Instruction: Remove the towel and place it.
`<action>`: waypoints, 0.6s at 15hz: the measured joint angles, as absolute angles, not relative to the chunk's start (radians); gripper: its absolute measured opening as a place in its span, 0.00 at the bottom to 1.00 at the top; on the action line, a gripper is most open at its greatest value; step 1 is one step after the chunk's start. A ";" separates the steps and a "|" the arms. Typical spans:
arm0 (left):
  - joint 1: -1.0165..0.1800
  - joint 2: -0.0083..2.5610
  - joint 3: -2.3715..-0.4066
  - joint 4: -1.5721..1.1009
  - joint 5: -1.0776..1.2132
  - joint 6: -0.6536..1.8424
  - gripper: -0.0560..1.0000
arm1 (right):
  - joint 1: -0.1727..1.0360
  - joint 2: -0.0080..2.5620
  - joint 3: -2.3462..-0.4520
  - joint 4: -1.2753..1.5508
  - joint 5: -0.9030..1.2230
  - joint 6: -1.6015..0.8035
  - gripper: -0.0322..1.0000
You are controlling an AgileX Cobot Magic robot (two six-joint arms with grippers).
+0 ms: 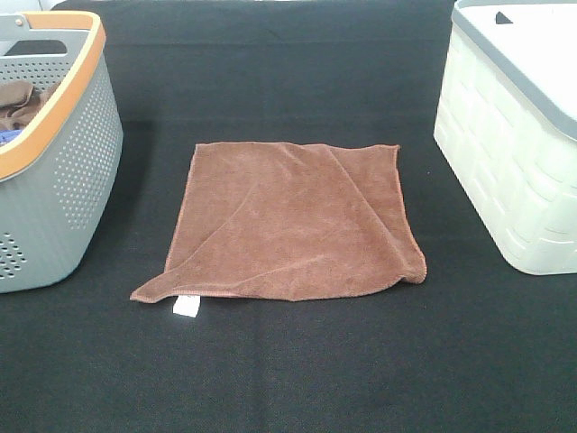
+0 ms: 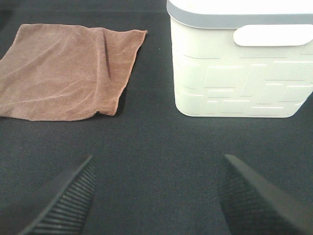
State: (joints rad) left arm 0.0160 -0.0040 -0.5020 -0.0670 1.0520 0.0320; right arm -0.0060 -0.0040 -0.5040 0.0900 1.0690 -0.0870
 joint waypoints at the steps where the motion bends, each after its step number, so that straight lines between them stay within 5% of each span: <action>1: 0.016 -0.005 -0.502 -0.067 1.052 0.032 0.78 | -0.006 -0.007 -0.504 0.091 1.069 -0.087 0.68; 9: 0.016 -0.005 -0.502 -0.067 1.052 0.032 0.78 | -0.006 -0.007 -0.504 0.091 1.069 -0.087 0.68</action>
State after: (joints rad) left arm 0.0160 -0.0050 -0.5020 -0.0670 1.0520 0.0320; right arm -0.0060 -0.0070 -0.5040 0.0910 1.0690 -0.0870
